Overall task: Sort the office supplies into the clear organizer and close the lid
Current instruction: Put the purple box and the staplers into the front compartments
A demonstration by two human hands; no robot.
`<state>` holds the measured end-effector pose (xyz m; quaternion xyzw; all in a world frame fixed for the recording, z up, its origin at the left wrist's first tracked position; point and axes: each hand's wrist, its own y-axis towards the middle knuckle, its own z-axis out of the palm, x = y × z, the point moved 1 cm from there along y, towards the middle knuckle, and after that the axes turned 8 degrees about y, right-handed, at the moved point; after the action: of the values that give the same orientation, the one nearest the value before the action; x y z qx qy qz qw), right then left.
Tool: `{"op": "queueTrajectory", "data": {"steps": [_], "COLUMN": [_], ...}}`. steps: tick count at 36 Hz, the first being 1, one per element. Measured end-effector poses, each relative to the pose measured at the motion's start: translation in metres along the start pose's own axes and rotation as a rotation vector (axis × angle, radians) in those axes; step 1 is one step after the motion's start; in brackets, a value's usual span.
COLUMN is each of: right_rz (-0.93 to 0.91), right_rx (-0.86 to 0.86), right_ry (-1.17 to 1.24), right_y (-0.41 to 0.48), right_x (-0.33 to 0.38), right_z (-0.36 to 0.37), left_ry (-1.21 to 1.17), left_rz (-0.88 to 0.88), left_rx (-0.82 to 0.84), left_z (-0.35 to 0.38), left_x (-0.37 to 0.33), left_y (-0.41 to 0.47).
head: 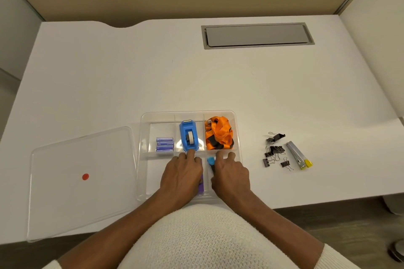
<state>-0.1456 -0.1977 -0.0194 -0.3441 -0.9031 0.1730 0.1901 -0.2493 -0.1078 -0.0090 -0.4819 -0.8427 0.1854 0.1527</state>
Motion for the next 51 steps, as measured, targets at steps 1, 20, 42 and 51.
{"op": "queueTrajectory", "data": {"steps": [1, 20, 42, 51], "right_rz": [-0.006, -0.129, -0.185, -0.230], "right_rx": [0.003, -0.002, -0.005, -0.155], "right_ry": [0.002, 0.111, 0.336, 0.464], "right_y": [-0.001, 0.006, 0.002, -0.013], "right_x": [0.001, -0.003, -0.026, -0.048], "right_z": [0.000, 0.005, -0.002, -0.029], "left_ry": [-0.010, -0.114, -0.086, 0.023], "left_rz": [-0.003, 0.038, 0.063, 0.008], "left_rx": [0.000, 0.067, 0.030, -0.019], "left_z": [0.000, 0.003, 0.006, 0.005], "left_x": [0.000, 0.006, 0.007, 0.002], "left_y": [0.000, -0.007, -0.010, -0.013]}}
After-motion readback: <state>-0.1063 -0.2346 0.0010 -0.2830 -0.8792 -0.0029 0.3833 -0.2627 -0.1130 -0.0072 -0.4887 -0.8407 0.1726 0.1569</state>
